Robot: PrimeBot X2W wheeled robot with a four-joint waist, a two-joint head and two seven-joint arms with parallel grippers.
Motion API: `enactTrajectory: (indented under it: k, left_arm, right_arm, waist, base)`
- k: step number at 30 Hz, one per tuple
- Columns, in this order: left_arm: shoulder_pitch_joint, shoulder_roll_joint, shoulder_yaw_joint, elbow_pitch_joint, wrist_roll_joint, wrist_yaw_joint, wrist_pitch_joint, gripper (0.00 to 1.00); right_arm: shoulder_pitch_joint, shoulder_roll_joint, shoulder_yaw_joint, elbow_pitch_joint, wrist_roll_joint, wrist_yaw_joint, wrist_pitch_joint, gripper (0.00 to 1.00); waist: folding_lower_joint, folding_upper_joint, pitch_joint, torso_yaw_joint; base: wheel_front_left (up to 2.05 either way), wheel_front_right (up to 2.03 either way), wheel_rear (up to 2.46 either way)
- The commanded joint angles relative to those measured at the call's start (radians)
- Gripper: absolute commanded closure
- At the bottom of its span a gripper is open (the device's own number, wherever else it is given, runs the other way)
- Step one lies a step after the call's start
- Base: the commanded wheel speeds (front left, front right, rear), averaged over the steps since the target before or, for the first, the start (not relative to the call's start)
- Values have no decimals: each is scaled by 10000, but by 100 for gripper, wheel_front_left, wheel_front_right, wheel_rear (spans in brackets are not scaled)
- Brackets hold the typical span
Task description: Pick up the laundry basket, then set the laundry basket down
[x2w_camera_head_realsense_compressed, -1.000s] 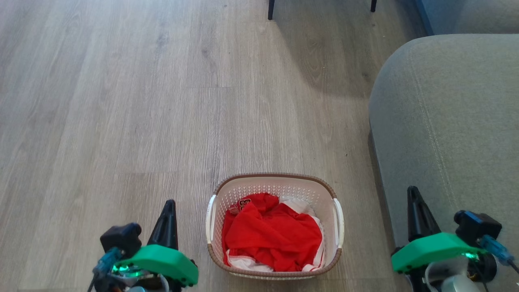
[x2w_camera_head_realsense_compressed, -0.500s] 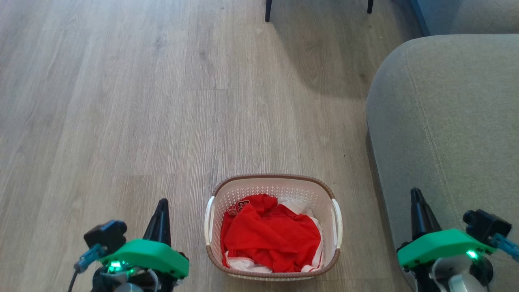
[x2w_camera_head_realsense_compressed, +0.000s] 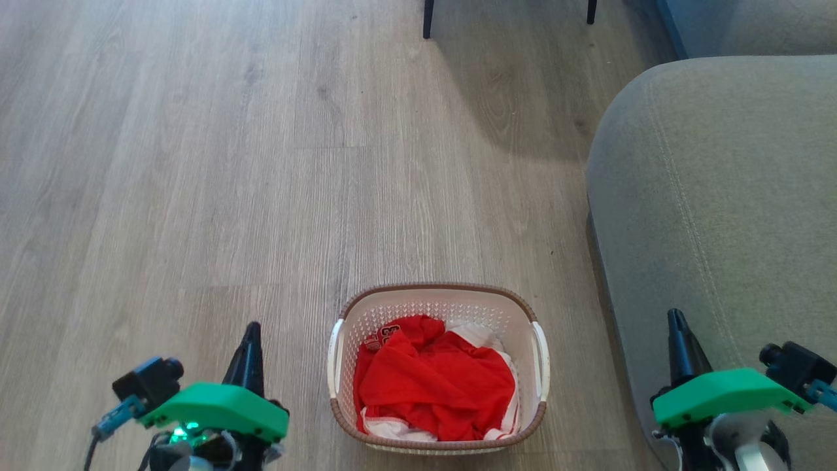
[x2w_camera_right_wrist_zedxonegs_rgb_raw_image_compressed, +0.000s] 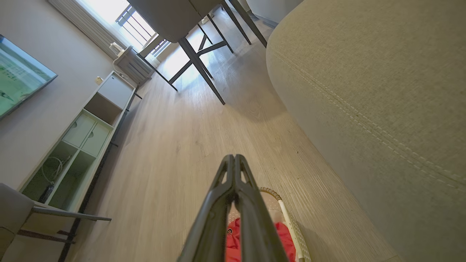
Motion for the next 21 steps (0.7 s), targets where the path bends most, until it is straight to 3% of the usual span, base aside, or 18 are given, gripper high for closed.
enactTrajectory:
  k: [1,21]
  left_arm:
    - [-579,157,314,-278,-281,-127,67,100]
    - [-737,188,911,-194,-2446,-478,614,100]
  right_arm:
    - [-528,-208,-13,-255,297,28,66,100]
    - [-722,-244,-263,-38,2497,39,608,100]
  waist:
    - [0,0,-6,-8]
    - [0,0,-85,-126]
  base:
    - [0,0,0]
    - [0,0,0]
